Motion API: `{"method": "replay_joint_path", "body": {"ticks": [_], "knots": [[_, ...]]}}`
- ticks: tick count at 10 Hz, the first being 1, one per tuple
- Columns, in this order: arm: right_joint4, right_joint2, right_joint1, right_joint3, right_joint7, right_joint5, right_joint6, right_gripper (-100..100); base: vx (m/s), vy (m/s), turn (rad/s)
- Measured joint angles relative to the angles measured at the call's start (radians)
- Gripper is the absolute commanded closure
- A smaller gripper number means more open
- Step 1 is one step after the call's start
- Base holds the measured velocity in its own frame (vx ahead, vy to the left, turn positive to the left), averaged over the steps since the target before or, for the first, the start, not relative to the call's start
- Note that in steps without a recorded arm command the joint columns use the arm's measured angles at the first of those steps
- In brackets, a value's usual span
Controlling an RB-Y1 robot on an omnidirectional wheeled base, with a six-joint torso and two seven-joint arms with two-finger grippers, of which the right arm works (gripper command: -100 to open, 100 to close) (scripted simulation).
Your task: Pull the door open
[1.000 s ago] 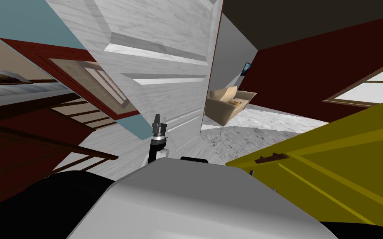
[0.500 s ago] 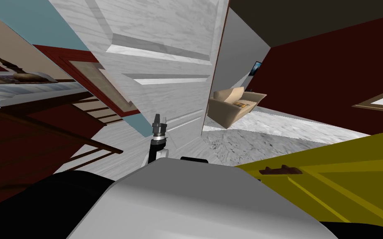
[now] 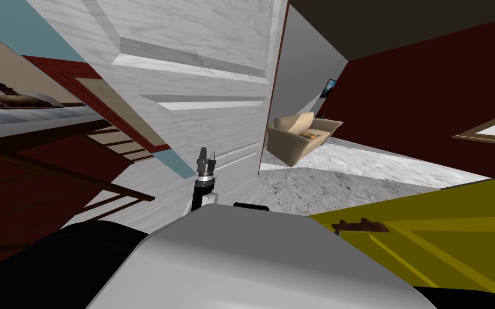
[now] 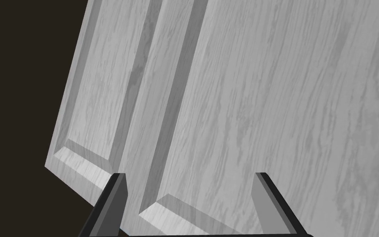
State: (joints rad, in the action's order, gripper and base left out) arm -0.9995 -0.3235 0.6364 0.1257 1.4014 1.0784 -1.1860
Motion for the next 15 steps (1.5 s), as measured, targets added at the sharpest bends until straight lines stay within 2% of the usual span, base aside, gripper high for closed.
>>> {"method": "replay_joint_path", "body": {"ticks": [2,5,6,12,15], "knots": [[0.018,-0.022,-0.024,-0.008,0.012,-0.001,0.022,-100,0.072,-0.071,-0.070],[0.078,-0.062,-0.082,-0.021,0.048,-0.006,0.055,-100,0.131,-0.090,-0.056],[0.080,-0.064,-0.084,-0.022,0.051,-0.006,0.058,100,-0.015,0.006,0.008],[0.078,-0.059,-0.084,-0.017,0.048,-0.008,0.060,100,-0.025,0.020,0.003],[0.082,-0.075,-0.095,0.000,0.061,-0.028,0.055,100,-0.149,0.109,-0.010]]}}
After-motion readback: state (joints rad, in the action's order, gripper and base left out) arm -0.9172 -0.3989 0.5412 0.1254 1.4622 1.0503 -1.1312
